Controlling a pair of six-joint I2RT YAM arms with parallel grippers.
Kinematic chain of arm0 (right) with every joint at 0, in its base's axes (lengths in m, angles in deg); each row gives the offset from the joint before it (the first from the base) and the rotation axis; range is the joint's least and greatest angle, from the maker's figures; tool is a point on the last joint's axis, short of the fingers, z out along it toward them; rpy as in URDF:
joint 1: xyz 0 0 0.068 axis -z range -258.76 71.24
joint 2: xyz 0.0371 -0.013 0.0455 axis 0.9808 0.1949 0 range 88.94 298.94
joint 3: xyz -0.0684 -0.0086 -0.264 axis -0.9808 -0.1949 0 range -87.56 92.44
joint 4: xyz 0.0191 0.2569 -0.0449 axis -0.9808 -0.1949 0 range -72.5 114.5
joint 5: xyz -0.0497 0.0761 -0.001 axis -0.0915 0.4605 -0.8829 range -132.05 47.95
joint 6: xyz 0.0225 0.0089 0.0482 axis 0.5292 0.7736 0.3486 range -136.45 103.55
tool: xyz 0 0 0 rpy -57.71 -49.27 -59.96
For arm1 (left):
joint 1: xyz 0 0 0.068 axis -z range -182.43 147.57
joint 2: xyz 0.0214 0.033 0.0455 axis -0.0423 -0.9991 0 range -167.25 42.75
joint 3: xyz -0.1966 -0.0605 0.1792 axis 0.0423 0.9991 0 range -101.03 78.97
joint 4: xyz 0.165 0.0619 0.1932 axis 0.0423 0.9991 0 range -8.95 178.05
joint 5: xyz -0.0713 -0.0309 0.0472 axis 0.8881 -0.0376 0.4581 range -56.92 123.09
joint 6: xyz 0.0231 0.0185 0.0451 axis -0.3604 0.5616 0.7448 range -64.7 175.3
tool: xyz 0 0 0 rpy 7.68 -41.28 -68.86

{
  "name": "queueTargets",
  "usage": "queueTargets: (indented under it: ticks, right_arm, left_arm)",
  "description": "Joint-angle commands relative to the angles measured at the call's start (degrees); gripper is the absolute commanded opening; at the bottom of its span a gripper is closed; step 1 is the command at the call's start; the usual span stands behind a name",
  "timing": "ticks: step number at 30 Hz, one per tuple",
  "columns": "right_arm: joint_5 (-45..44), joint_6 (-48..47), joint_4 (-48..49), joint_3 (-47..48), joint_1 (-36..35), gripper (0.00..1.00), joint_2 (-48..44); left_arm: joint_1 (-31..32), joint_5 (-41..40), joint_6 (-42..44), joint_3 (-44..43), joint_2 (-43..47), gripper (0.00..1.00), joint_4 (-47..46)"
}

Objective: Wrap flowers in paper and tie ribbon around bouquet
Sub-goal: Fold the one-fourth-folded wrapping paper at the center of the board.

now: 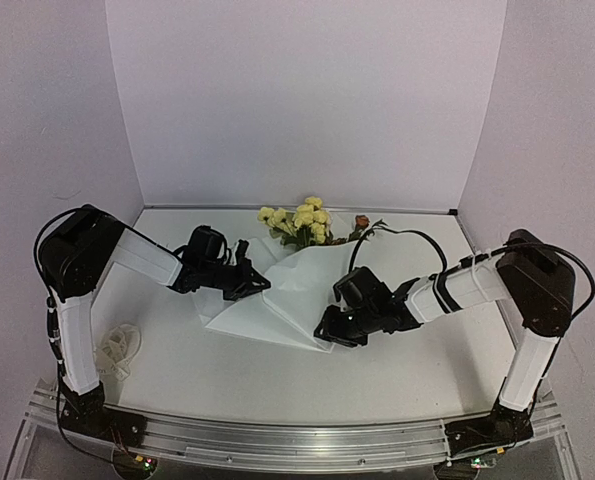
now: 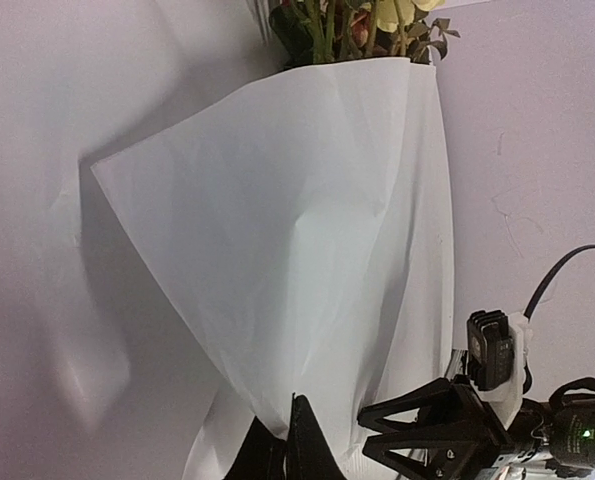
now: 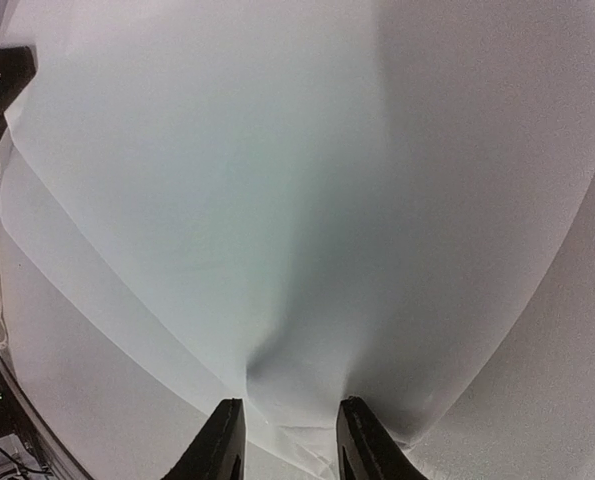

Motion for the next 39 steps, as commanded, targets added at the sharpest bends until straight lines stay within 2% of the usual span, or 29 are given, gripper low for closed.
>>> queueTargets:
  ticks: [1, 7, 16, 18, 22, 28, 33, 39]
  right_arm:
    - [-1.0, 0.4, 0.0, -0.8, -0.3, 0.33, -0.4]
    - [-2.4, -1.0, -6.6, 1.1, -0.3, 0.3, 0.7]
    - [-4.0, -5.3, -14.6, 4.2, -0.4, 0.29, 0.9]
    - [-3.8, -5.8, -15.1, 4.6, -0.4, 0.28, 1.2]
    - [-3.5, -6.2, -15.6, 4.7, -0.7, 0.28, 1.2]
    - [-2.7, -6.1, -15.5, 5.1, -0.8, 0.28, 1.2]
    - [-2.1, -5.6, -15.4, 5.1, -0.8, 0.28, 1.1]
    - [-0.9, -4.1, -13.9, 5.1, -0.7, 0.29, 1.0]
  left_arm:
    - [-0.4, -2.8, 1.7, 0.6, 0.8, 0.08, -0.6]
    - [-0.4, -4.8, 3.2, 0.6, 4.9, 0.21, 2.1]
    - [-0.3, -15.0, 7.2, -2.1, 17.2, 0.35, 17.3]
    - [0.4, -13.1, 6.4, -2.4, 18.4, 0.33, 17.2]
    - [4.8, -9.4, 3.9, -4.4, 15.2, 0.27, 15.4]
    - [8.8, -3.7, -4.6, -2.9, 6.8, 0.21, 2.5]
    - [9.2, -2.1, -7.7, -1.0, 2.2, 0.19, -2.1]
    - [8.9, -2.6, -9.4, 0.0, -2.8, 0.14, -0.8]
